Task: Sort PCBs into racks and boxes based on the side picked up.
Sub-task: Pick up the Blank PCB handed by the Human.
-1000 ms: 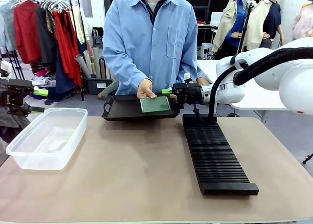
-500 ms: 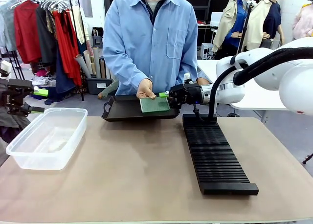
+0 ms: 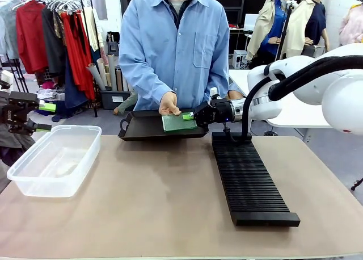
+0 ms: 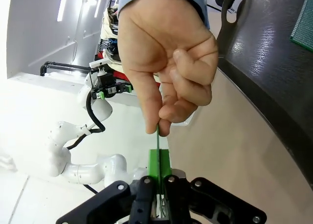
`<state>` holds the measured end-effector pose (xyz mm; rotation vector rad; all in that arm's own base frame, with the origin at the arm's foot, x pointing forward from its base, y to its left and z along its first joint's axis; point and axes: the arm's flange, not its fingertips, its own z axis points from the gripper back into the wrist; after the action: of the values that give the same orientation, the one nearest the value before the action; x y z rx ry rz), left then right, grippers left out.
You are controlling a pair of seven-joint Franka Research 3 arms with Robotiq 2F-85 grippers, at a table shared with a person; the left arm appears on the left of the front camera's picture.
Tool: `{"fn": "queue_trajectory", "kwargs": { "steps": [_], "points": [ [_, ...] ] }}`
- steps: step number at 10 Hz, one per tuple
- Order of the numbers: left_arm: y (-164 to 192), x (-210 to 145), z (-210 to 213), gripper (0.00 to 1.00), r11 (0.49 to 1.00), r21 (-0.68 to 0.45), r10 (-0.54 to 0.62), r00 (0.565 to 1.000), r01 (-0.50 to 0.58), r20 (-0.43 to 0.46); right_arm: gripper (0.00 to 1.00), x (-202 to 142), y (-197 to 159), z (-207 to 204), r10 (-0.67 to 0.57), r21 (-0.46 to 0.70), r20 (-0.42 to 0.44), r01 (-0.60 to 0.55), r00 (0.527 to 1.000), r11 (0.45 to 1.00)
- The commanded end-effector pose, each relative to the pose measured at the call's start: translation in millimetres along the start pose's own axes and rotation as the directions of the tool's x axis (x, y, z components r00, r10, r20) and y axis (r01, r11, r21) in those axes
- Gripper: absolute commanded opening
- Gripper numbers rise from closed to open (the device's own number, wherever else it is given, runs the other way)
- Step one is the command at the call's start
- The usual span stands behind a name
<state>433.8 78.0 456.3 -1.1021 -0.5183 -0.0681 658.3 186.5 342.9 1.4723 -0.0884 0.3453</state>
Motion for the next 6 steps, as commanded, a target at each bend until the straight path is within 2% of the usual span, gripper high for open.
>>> {"fn": "queue_trajectory", "kwargs": {
  "steps": [1, 3, 4, 5, 6],
  "points": [
    [-1.4, -0.5, 1.2, 1.00, 1.000, -0.005, -0.003, 1.000, 0.003, -0.001, 0.00, 12.4, 2.4, -2.7, -0.013, -0.011, -0.007, 0.013, 1.000, 1.000],
    [-1.4, -0.5, 1.2, 1.00, 1.000, -0.005, -0.003, 1.000, 0.003, -0.001, 0.00, 12.2, 3.0, -2.0, -0.015, -0.011, -0.002, 0.015, 1.000, 1.000],
    [-1.4, -0.5, 1.2, 1.00, 1.000, -0.005, -0.003, 1.000, 0.003, -0.001, 0.00, 9.4, 1.9, -1.6, -0.009, 0.004, -0.046, 0.010, 0.999, 1.000],
    [-1.4, -0.5, 1.2, 1.00, 1.000, -0.005, -0.003, 1.000, 0.003, -0.001, 0.00, 2.2, 0.9, 0.4, 0.003, -0.001, 0.000, -0.003, 1.000, 1.000],
    [-1.4, -0.5, 1.2, 1.00, 1.000, -0.005, -0.003, 1.000, 0.003, -0.001, 0.00, 2.2, 0.9, 0.4, 0.003, -0.001, 0.000, -0.003, 1.000, 1.000]
  ]
}}
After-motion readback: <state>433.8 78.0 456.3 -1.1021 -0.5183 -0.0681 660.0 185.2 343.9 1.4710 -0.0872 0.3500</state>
